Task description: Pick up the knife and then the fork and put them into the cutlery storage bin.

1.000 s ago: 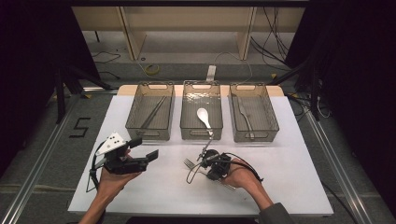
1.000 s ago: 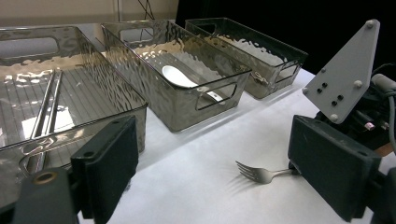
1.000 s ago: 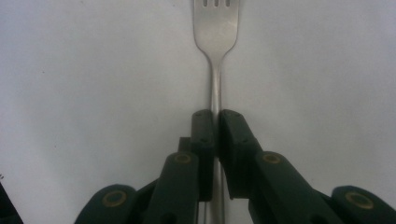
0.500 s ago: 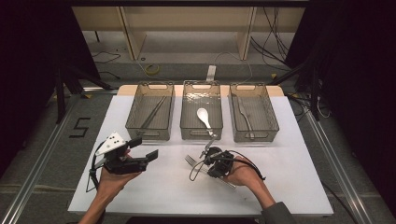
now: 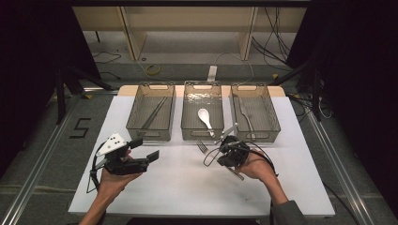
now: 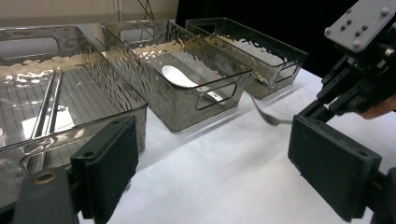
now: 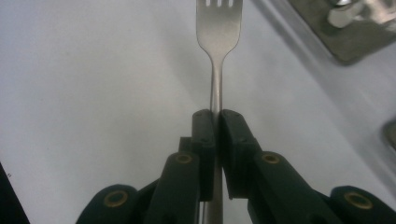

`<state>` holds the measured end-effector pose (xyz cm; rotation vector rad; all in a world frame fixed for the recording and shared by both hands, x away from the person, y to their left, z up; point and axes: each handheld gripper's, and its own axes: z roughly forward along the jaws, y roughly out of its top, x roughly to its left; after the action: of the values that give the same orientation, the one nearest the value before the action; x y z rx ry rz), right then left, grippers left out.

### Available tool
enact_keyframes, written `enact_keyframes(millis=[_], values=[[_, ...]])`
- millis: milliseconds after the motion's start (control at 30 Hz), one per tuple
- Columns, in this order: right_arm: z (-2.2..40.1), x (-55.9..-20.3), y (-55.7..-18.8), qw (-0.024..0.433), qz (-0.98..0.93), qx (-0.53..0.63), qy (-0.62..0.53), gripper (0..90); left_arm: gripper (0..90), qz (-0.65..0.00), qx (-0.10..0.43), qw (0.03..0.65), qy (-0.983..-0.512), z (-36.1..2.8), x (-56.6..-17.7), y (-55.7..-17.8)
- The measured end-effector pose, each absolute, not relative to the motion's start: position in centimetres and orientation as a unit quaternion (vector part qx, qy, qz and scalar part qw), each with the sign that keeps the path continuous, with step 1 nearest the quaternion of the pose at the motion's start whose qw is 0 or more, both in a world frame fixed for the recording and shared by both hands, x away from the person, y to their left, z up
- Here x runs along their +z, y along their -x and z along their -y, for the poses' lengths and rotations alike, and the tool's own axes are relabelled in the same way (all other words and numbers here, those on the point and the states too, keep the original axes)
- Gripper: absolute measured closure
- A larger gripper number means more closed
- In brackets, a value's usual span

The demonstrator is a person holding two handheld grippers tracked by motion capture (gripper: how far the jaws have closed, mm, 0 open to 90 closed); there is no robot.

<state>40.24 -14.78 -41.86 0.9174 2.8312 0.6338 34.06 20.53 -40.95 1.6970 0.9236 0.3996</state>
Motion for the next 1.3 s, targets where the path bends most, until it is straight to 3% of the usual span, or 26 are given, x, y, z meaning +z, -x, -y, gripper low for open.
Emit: enact_keyframes(millis=[900,1300], values=[[21.8,-38.7,-42.4,0.101,-0.869,0.295,-0.385,85.1,15.7,-0.392,0.168,0.551,-0.717,-20.5,-41.0,-34.1],[24.0,-36.8,-46.1,0.132,-0.839,0.310,-0.428,85.1,15.7,-0.395,0.169,0.550,-0.717,-20.6,-41.0,-34.2]])
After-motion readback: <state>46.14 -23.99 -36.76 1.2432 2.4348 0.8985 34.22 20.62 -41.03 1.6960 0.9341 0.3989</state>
